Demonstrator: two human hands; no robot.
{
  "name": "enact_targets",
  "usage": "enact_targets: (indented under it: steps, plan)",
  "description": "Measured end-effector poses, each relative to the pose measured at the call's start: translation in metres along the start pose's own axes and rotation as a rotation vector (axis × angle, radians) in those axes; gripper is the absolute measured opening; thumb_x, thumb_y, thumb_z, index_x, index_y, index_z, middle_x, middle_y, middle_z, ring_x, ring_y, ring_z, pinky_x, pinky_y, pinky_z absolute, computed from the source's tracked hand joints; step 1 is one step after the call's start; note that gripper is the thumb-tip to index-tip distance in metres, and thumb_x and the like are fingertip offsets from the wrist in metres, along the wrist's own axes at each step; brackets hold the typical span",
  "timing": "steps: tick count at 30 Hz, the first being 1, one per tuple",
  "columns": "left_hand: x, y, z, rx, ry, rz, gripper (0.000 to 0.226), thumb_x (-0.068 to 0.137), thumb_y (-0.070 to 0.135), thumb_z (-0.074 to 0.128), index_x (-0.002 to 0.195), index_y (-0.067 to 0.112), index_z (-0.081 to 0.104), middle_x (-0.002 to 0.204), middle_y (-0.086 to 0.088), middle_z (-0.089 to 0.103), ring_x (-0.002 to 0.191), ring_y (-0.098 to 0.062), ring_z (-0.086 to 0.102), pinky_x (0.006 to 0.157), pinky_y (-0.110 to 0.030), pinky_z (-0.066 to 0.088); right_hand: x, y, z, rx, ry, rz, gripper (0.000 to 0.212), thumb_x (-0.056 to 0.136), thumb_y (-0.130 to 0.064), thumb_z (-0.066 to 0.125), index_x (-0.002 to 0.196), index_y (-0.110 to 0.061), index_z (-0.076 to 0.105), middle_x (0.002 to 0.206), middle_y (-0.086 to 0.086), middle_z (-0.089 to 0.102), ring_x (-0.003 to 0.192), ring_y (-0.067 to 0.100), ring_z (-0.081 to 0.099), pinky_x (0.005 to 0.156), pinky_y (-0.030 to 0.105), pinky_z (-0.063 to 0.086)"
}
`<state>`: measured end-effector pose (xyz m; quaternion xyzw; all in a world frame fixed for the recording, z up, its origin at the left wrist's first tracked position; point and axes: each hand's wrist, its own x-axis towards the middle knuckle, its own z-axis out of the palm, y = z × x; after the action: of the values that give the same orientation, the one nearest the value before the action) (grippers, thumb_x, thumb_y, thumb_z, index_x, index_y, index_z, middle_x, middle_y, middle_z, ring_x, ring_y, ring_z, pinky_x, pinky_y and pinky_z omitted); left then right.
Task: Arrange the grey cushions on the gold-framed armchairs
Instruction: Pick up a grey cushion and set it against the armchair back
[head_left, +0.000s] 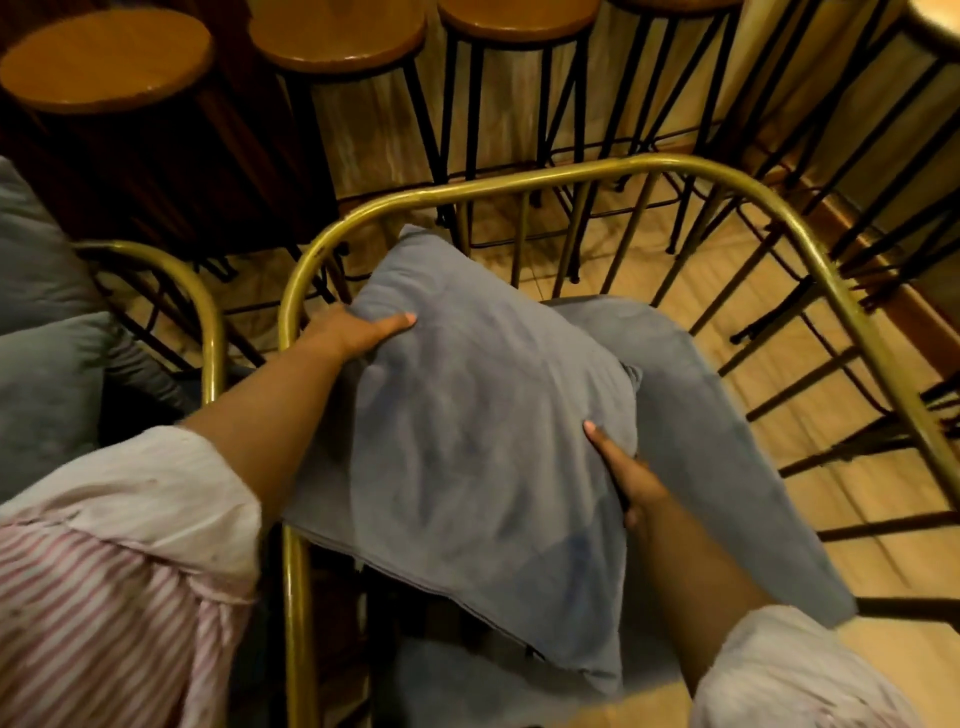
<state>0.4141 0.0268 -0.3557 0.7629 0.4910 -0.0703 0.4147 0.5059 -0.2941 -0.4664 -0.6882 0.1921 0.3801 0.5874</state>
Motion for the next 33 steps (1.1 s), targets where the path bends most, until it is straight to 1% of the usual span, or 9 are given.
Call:
enact_targets:
  steps: [2, 6, 8, 11, 14, 15, 18, 26, 33]
  plan:
    - [-0.016, 0.000, 0.001, -0.047, 0.025, -0.003, 0.136, 0.030, 0.087, 0.063, 0.145, 0.021, 0.033, 0.148, -0.013, 0.042, 0.130, -0.038, 0.045, 0.105, -0.053, 0.041, -0.007, -0.011, -0.013, -0.031, 0.015, -0.018, 0.111, 0.061, -0.055, 0.080, 0.149, -0.021, 0.021, 0.153, 0.005, 0.033, 0.135, 0.031, 0.040, 0.105, 0.048, 0.039]
    - [-0.047, -0.005, 0.020, -0.180, 0.072, 0.008, 0.109, 0.064, 0.066, 0.069, 0.150, 0.023, 0.016, 0.156, -0.012, 0.028, 0.139, -0.039, 0.032, 0.109, -0.053, 0.032, -0.021, -0.030, -0.041, -0.117, 0.029, -0.120, 0.097, 0.066, -0.051, 0.078, 0.146, -0.019, 0.033, 0.149, 0.004, 0.042, 0.131, 0.030, 0.044, 0.088, 0.039, 0.041]
    - [-0.062, -0.010, 0.037, -0.237, 0.078, -0.010, 0.109, 0.067, 0.063, 0.069, 0.152, 0.024, 0.012, 0.157, -0.011, 0.025, 0.140, -0.038, 0.030, 0.111, -0.052, 0.030, -0.028, -0.039, -0.057, -0.146, 0.060, -0.199, 0.094, 0.066, -0.051, 0.078, 0.145, -0.022, 0.035, 0.148, 0.000, 0.042, 0.133, 0.028, 0.043, 0.093, 0.040, 0.040]
    - [-0.082, -0.021, 0.068, -0.401, 0.099, -0.021, 0.106, 0.064, 0.057, 0.076, 0.148, 0.018, 0.025, 0.152, -0.007, 0.036, 0.137, -0.033, 0.039, 0.111, -0.045, 0.036, -0.033, -0.051, -0.079, -0.242, 0.085, -0.310, 0.100, 0.057, -0.056, 0.081, 0.143, -0.029, 0.037, 0.147, -0.002, 0.044, 0.133, 0.026, 0.044, 0.105, 0.043, 0.040]
    - [-0.097, -0.035, 0.097, -0.515, 0.054, -0.084, 0.128, 0.038, 0.068, 0.081, 0.145, 0.016, 0.034, 0.148, -0.005, 0.043, 0.132, -0.028, 0.046, 0.108, -0.042, 0.041, -0.033, -0.057, -0.098, -0.299, 0.098, -0.368, 0.099, 0.058, -0.048, 0.084, 0.143, -0.031, 0.036, 0.146, -0.001, 0.045, 0.130, 0.026, 0.047, 0.096, 0.036, 0.043]
    - [-0.100, -0.041, 0.108, -0.515, 0.028, -0.109, 0.132, 0.036, 0.068, 0.082, 0.146, 0.016, 0.030, 0.150, -0.006, 0.041, 0.133, -0.028, 0.045, 0.108, -0.043, 0.041, -0.032, -0.057, -0.104, -0.329, 0.092, -0.381, 0.098, 0.060, -0.046, 0.084, 0.144, -0.032, 0.035, 0.147, -0.002, 0.043, 0.131, 0.025, 0.045, 0.094, 0.034, 0.042]
    - [-0.111, -0.062, 0.143, -0.490, -0.031, -0.152, 0.120, 0.061, 0.049, 0.082, 0.150, 0.017, 0.009, 0.155, -0.007, 0.029, 0.138, -0.029, 0.036, 0.113, -0.043, 0.034, -0.027, -0.055, -0.121, -0.427, 0.054, -0.434, 0.089, 0.069, -0.036, 0.081, 0.144, -0.033, 0.033, 0.150, -0.004, 0.038, 0.134, 0.022, 0.039, 0.093, 0.028, 0.035]
    - [-0.120, -0.099, 0.196, -0.461, -0.096, -0.181, 0.126, 0.057, 0.042, 0.086, 0.149, 0.019, 0.003, 0.153, -0.005, 0.031, 0.136, -0.025, 0.040, 0.113, -0.041, 0.033, -0.010, -0.021, -0.147, -0.538, 0.048, -0.340, 0.110, 0.055, -0.051, 0.084, 0.147, -0.037, 0.025, 0.153, -0.004, 0.034, 0.138, 0.023, 0.036, 0.108, 0.037, 0.032]
    - [-0.135, -0.103, 0.196, -0.394, -0.110, -0.194, 0.133, 0.046, 0.053, 0.087, 0.147, 0.027, 0.005, 0.153, -0.004, 0.031, 0.136, -0.030, 0.040, 0.113, -0.045, 0.034, -0.015, -0.022, -0.157, -0.562, 0.043, -0.302, 0.102, 0.064, -0.044, 0.082, 0.148, -0.035, 0.024, 0.154, -0.002, 0.031, 0.140, 0.026, 0.033, 0.111, 0.040, 0.030]
